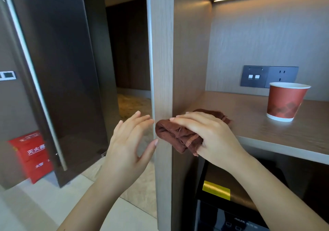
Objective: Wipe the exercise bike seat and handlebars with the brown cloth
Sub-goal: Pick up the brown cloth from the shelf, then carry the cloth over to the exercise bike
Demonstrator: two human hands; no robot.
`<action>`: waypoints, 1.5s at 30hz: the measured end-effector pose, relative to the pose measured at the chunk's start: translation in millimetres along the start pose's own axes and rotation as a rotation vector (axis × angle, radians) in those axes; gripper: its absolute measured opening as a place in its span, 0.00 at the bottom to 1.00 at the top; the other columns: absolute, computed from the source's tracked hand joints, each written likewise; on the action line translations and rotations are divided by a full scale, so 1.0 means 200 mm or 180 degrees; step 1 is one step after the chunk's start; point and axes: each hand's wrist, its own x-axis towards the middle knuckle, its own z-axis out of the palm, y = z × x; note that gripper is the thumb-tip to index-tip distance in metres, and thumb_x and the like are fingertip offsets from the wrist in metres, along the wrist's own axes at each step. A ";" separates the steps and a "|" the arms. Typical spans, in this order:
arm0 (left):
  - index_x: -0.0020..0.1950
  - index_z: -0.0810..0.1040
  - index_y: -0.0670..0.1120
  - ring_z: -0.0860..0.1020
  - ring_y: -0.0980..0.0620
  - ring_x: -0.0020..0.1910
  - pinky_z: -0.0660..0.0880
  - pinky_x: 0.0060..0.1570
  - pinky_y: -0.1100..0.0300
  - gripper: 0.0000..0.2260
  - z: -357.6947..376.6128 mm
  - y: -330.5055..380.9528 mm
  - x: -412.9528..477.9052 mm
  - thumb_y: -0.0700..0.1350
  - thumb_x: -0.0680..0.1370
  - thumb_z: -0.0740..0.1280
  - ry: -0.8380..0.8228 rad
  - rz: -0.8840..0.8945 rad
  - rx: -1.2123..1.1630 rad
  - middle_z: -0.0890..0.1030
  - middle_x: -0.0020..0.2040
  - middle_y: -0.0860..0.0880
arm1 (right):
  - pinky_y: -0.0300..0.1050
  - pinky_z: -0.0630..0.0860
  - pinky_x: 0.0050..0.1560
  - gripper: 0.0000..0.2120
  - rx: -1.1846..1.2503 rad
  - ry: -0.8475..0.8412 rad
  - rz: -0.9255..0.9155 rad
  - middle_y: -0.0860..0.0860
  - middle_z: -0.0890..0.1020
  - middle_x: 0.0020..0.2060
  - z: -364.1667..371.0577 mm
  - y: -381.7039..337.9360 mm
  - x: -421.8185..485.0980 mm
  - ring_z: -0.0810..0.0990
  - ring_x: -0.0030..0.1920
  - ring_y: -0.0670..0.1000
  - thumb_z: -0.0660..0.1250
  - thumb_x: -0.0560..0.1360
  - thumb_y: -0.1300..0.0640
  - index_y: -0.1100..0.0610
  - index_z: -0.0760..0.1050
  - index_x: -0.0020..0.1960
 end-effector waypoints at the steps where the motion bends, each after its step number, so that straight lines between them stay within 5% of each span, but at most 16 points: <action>1: 0.59 0.77 0.44 0.67 0.49 0.65 0.59 0.63 0.40 0.18 -0.03 0.01 -0.02 0.49 0.72 0.65 -0.0012 -0.0006 0.0134 0.77 0.60 0.48 | 0.52 0.77 0.55 0.17 -0.0089 0.0051 -0.0047 0.52 0.83 0.52 0.01 -0.02 -0.01 0.80 0.54 0.54 0.63 0.72 0.51 0.54 0.77 0.60; 8: 0.59 0.76 0.41 0.69 0.46 0.64 0.65 0.61 0.35 0.16 -0.19 0.05 -0.29 0.45 0.73 0.65 -0.0026 -0.0327 0.0695 0.78 0.59 0.44 | 0.48 0.80 0.49 0.20 0.0033 0.0345 -0.0212 0.53 0.83 0.51 0.08 -0.20 -0.06 0.82 0.51 0.54 0.59 0.74 0.48 0.56 0.77 0.59; 15: 0.59 0.76 0.42 0.70 0.47 0.65 0.65 0.62 0.43 0.17 -0.41 0.06 -0.60 0.48 0.75 0.59 0.0033 -0.0829 0.1033 0.77 0.59 0.46 | 0.32 0.72 0.39 0.08 0.2460 0.0244 0.0792 0.46 0.80 0.32 0.29 -0.49 -0.14 0.80 0.36 0.44 0.72 0.69 0.56 0.56 0.79 0.48; 18: 0.59 0.76 0.42 0.70 0.47 0.65 0.63 0.63 0.47 0.17 -0.53 0.07 -0.74 0.48 0.75 0.58 0.0049 -0.1069 0.1206 0.77 0.60 0.47 | 0.27 0.70 0.40 0.11 0.3247 -0.0092 0.0856 0.45 0.81 0.35 0.39 -0.68 -0.17 0.78 0.38 0.39 0.72 0.70 0.60 0.44 0.76 0.43; 23: 0.59 0.75 0.42 0.70 0.46 0.65 0.64 0.63 0.42 0.17 -0.77 0.10 -1.01 0.48 0.75 0.58 0.0070 -0.1563 0.1538 0.77 0.59 0.46 | 0.25 0.70 0.40 0.11 0.3790 -0.0359 0.0934 0.61 0.80 0.38 0.52 -1.03 -0.18 0.77 0.39 0.48 0.71 0.71 0.58 0.43 0.75 0.44; 26: 0.59 0.75 0.42 0.71 0.46 0.64 0.66 0.61 0.40 0.17 -0.94 0.11 -1.18 0.48 0.75 0.58 0.0097 -0.1825 0.1721 0.77 0.59 0.46 | 0.26 0.71 0.43 0.08 0.4090 -0.0366 0.0951 0.59 0.79 0.41 0.59 -1.28 -0.19 0.78 0.41 0.47 0.70 0.70 0.55 0.43 0.75 0.45; 33: 0.59 0.76 0.42 0.71 0.46 0.64 0.67 0.61 0.39 0.17 -1.42 0.13 -1.63 0.48 0.75 0.58 0.0284 -0.2323 0.2116 0.78 0.59 0.46 | 0.24 0.69 0.46 0.16 0.4336 -0.0828 0.0445 0.36 0.80 0.42 0.71 -1.98 -0.26 0.78 0.44 0.35 0.69 0.69 0.48 0.38 0.72 0.55; 36: 0.59 0.75 0.42 0.71 0.45 0.64 0.66 0.62 0.39 0.17 -1.67 0.15 -1.86 0.48 0.76 0.58 0.0322 -0.2526 0.2302 0.77 0.60 0.45 | 0.22 0.68 0.42 0.19 0.4083 -0.0924 -0.0012 0.34 0.78 0.36 0.72 -2.30 -0.28 0.77 0.40 0.32 0.69 0.71 0.53 0.40 0.70 0.58; 40: 0.60 0.75 0.41 0.71 0.44 0.64 0.65 0.63 0.39 0.17 -2.02 0.19 -2.17 0.48 0.76 0.58 0.0402 -0.2813 0.2528 0.77 0.60 0.44 | 0.23 0.69 0.44 0.21 0.4098 -0.1239 -0.0388 0.34 0.78 0.41 0.75 -2.76 -0.32 0.77 0.42 0.33 0.70 0.71 0.57 0.47 0.71 0.62; 45: 0.59 0.76 0.40 0.71 0.42 0.64 0.64 0.63 0.38 0.14 -2.40 0.30 -2.51 0.41 0.74 0.68 0.0437 -0.3168 0.2920 0.78 0.59 0.42 | 0.21 0.67 0.40 0.18 0.4414 -0.1494 -0.0636 0.30 0.77 0.35 0.75 -3.34 -0.41 0.76 0.37 0.32 0.68 0.71 0.52 0.44 0.71 0.59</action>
